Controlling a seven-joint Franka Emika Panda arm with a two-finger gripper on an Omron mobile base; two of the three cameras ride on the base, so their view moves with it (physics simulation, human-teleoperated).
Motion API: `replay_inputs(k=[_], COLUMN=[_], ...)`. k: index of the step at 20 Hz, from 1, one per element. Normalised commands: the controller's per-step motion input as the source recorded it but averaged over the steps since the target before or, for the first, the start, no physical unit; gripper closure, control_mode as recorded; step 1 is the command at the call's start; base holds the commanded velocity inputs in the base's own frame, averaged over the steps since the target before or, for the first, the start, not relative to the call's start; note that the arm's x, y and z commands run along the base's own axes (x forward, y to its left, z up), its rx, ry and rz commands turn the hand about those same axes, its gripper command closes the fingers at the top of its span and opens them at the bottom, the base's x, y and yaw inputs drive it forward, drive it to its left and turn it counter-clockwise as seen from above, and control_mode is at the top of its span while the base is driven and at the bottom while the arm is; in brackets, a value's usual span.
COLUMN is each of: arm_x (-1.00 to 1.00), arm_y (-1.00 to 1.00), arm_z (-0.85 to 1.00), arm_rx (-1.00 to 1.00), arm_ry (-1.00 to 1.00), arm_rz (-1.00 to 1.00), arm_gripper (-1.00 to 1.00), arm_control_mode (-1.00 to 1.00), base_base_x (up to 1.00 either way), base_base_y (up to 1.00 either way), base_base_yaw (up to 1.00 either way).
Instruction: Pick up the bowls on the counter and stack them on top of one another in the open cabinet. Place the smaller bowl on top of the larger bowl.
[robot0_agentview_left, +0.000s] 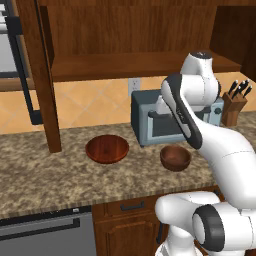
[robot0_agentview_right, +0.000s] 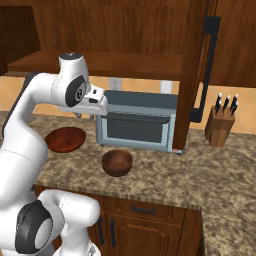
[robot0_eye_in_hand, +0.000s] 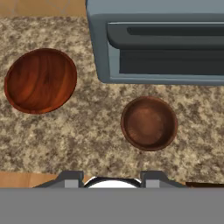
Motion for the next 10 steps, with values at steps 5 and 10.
replay_inputs(k=[5, 10], arm_x=[-0.02, 0.0], arm_y=[0.0, -0.02], arm_z=[-0.33, -0.85], arm_rx=[0.0, 0.0], arm_ry=[0.12, 0.11], arm_rz=[-0.01, -0.08], arm_gripper=[-1.0, -1.0], arm_control_mode=[-1.0, -1.0], base_base_x=[0.0, 0.0], base_base_y=[0.0, 0.0], base_base_yaw=[0.0, 0.0])
